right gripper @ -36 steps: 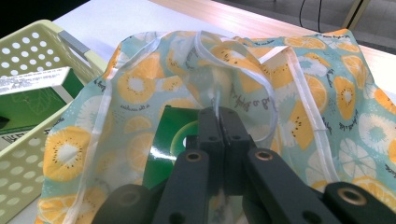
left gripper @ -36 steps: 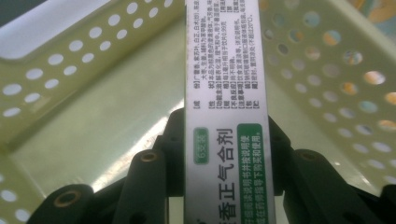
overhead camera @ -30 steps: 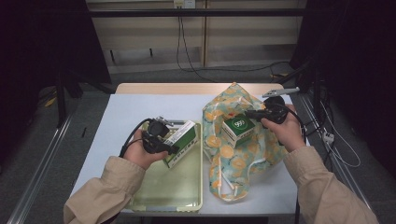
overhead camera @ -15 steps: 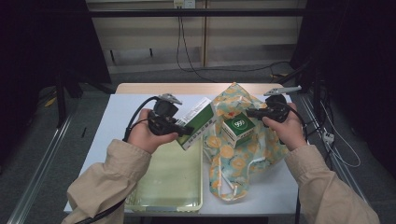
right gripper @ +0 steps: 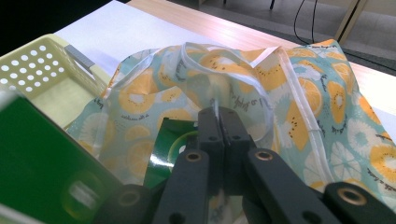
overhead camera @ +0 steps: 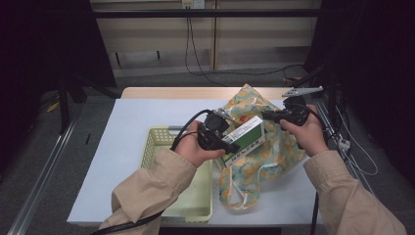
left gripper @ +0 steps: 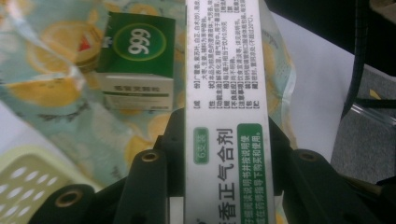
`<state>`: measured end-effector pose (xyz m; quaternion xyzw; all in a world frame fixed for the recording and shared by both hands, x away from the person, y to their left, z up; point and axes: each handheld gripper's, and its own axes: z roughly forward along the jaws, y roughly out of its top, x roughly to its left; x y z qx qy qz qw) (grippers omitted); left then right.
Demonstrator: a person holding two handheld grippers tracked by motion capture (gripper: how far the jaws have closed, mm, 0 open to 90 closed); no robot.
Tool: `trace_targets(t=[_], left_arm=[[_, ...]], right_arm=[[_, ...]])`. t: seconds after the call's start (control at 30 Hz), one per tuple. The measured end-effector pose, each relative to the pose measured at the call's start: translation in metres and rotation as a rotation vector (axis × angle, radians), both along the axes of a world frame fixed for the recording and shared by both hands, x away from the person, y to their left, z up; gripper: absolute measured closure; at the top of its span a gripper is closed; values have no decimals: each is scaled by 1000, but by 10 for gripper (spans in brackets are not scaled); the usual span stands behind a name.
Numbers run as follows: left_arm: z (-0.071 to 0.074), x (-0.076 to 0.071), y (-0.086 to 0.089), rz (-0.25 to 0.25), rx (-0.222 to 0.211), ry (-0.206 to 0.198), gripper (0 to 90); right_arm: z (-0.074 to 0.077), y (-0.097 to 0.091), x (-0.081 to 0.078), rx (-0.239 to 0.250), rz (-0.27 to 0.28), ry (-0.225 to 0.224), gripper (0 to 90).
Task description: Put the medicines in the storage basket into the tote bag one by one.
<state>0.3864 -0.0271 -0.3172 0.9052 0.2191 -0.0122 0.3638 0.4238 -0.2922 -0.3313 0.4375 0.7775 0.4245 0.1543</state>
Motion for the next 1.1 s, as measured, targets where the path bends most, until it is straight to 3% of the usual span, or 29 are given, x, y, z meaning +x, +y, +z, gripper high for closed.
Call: trace_targets(t=[0.07,0.23,0.5,0.8,1.1], left_arm=[[-3,1,-6,-5,32,-14,636],[-13,6,-14,9,28,9,636],[-28,7,-27,-9,76,25,635],[-39,15,-44,12,70,36,634],[-45,20,-48,24,62,44,634]], right_arm=[[2,-1,-1,2,-1,-5,895],[3,-4,-2,3,-3,-8,895],[6,-5,-3,3,-3,-13,895],[6,-3,-3,4,-1,-12,895],[3,-4,-2,10,2,-9,895]])
